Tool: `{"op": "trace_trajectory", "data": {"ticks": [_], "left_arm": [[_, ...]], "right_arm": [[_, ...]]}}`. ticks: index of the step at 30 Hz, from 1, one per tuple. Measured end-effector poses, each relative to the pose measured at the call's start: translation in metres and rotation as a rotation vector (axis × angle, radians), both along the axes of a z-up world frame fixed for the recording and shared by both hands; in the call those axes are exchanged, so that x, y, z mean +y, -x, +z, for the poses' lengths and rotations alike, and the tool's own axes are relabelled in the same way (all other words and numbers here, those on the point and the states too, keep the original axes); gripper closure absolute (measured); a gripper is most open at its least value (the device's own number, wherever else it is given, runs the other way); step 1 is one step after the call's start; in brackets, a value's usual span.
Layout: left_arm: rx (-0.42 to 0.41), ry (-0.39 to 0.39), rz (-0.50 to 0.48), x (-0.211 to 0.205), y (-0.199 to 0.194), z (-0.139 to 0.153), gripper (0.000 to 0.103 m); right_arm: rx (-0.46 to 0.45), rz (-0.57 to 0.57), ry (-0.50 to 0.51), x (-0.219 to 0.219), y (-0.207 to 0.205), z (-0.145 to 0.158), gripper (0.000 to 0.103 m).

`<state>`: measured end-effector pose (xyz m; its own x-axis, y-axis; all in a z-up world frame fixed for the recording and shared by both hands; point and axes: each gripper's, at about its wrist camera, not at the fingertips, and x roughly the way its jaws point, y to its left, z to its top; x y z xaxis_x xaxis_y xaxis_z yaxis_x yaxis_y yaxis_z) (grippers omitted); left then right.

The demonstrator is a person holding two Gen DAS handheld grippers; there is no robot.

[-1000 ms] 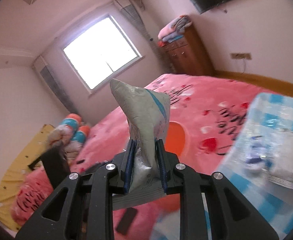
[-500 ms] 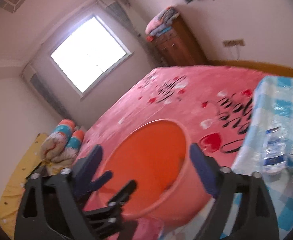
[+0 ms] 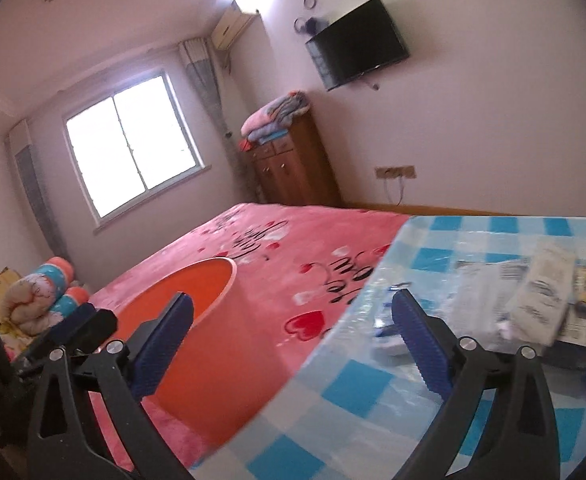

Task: Collect trash
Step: 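Return both tools from the bucket to the table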

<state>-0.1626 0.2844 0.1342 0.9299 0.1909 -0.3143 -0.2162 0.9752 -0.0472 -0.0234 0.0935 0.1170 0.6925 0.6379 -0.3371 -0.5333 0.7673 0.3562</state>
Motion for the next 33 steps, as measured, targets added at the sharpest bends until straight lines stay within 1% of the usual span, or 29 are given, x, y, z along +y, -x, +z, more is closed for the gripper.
{"op": "trace_trajectory", "data": {"ticks": [4,6,7,9,12,14,17,23,31,33], "left_arm": [[0.028,0.025,-0.042,-0.018,-0.005,-0.006,0.013],[0.038,0.023,-0.040,-0.026,-0.007,-0.009,0.013],[0.045,0.015,-0.035,-0.031,-0.007,-0.010,0.013],[0.092,-0.021,-0.021,-0.043,-0.013,-0.014,0.013],[0.123,-0.067,-0.028,-0.056,-0.019,-0.019,0.013],[0.149,-0.078,-0.047,-0.063,-0.023,-0.022,0.013],[0.189,-0.074,-0.075,-0.073,-0.028,-0.027,0.013],[0.233,-0.118,-0.111,-0.097,-0.038,-0.039,0.013],[0.262,-0.127,-0.160,-0.121,-0.049,-0.045,0.013],[0.269,-0.126,-0.173,-0.125,-0.051,-0.046,0.013]], "right_arm": [[-0.004,-0.037,-0.012,-0.029,0.007,-0.011,0.005],[0.009,-0.050,-0.019,-0.038,0.008,-0.014,0.005],[0.016,-0.056,-0.022,-0.044,0.009,-0.016,0.005],[0.023,-0.072,-0.027,-0.054,0.010,-0.020,0.005],[0.045,-0.093,-0.026,-0.069,0.011,-0.027,0.005],[0.065,-0.100,-0.027,-0.076,0.010,-0.031,0.005],[0.083,-0.105,-0.040,-0.088,0.010,-0.036,0.005],[0.098,-0.112,-0.028,-0.101,0.009,-0.041,0.005],[0.088,-0.149,-0.012,-0.123,0.010,-0.040,0.005],[0.098,-0.164,-0.020,-0.132,0.008,-0.041,0.005]]}}
